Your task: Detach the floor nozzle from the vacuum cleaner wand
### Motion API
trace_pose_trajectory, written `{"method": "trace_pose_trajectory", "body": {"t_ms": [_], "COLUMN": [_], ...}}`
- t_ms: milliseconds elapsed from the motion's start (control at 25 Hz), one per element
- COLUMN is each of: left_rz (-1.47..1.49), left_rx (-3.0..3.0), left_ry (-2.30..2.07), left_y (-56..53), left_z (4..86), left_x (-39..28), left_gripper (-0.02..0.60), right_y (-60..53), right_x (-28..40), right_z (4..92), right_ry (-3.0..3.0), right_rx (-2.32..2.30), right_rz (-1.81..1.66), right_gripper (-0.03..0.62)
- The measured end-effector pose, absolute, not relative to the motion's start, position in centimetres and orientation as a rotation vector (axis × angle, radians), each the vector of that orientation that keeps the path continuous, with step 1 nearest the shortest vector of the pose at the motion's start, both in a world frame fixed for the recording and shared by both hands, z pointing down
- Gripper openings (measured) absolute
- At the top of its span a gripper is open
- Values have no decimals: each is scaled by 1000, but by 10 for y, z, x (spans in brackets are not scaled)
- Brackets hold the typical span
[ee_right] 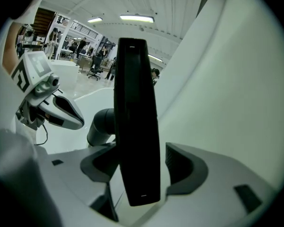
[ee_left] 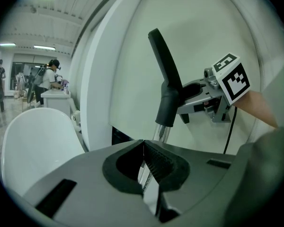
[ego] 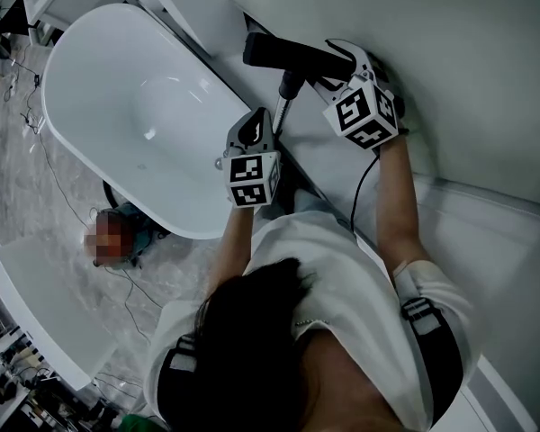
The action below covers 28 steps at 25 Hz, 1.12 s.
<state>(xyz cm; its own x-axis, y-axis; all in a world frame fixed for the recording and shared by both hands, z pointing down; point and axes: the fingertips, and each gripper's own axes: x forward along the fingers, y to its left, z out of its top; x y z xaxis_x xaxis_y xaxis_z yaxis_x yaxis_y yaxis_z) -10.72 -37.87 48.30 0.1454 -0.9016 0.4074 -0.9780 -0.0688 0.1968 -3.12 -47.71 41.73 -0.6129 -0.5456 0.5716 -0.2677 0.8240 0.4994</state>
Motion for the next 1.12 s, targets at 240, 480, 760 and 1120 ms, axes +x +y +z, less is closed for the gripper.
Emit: {"method": "trace_pose_trajectory", "body": {"t_ms": [240,480,760,1120], "left_rz": [240,237,244,232], "left_rx": [2006,2018,2016,2049], "left_ry": [-1785,-1783,-1782,-1753], "left_y": [-377,-379,-383,-388], "left_z": [484,479,481,484], "left_x": [-109,-110,-111,-103], "left_gripper": [2,2,2,2], "right_y": [-481,-484,-484,-483], "right_x": [-39,-44,-46,-45], "right_z": [422,425,434,438], "right_ry": [-2216,-2181,-2162,-2169], "right_rx": [548,492,442,434], "right_rz": [-506,-569,-563,-543], "right_gripper": [295,293,221,216]}}
